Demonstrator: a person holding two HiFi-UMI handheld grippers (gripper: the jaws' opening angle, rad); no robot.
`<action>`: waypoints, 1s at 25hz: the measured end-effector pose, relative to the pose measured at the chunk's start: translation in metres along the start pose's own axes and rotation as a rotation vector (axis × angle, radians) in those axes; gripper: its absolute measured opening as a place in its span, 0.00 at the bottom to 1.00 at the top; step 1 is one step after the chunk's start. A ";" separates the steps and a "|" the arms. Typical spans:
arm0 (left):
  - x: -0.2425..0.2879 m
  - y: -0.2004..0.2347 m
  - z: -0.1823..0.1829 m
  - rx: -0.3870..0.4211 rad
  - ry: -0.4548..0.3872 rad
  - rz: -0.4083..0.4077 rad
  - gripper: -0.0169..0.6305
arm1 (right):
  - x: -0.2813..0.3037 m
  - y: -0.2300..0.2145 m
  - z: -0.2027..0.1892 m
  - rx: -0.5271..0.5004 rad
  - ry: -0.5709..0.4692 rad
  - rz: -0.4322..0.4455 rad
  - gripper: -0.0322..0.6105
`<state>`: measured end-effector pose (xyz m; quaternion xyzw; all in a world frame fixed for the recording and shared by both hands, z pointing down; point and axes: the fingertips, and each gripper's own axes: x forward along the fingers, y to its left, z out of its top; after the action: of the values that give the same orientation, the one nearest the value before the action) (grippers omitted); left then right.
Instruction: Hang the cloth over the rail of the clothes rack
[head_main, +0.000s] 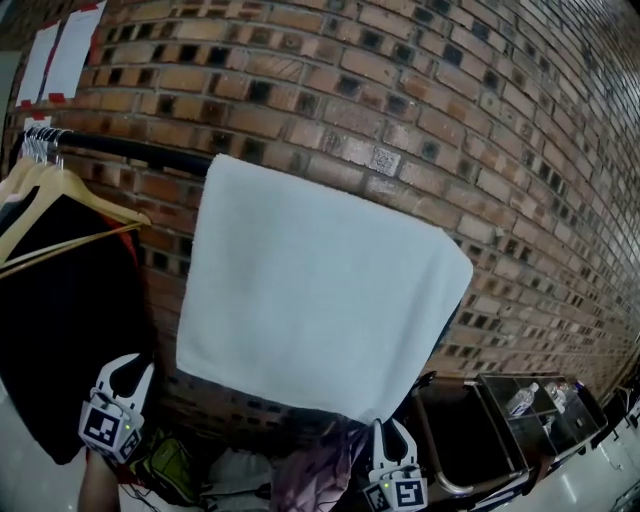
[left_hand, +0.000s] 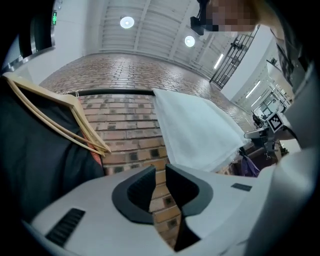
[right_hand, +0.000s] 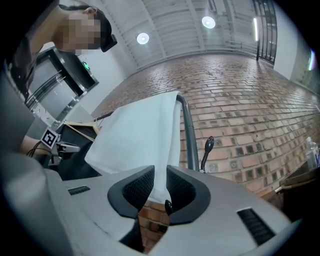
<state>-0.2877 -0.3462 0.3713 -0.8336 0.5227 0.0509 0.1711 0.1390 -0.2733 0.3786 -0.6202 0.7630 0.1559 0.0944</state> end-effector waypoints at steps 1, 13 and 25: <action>-0.001 0.004 0.002 -0.002 -0.004 0.007 0.18 | -0.002 -0.003 0.002 -0.001 -0.003 -0.011 0.15; -0.022 -0.036 0.074 -0.001 -0.207 0.002 0.06 | 0.012 0.064 0.040 -0.057 -0.128 0.057 0.15; 0.013 -0.108 0.047 -0.080 -0.157 -0.119 0.05 | 0.028 0.137 0.074 -0.098 -0.269 0.142 0.09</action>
<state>-0.1815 -0.2983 0.3488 -0.8627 0.4549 0.1267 0.1811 -0.0041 -0.2475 0.3168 -0.5421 0.7767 0.2811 0.1541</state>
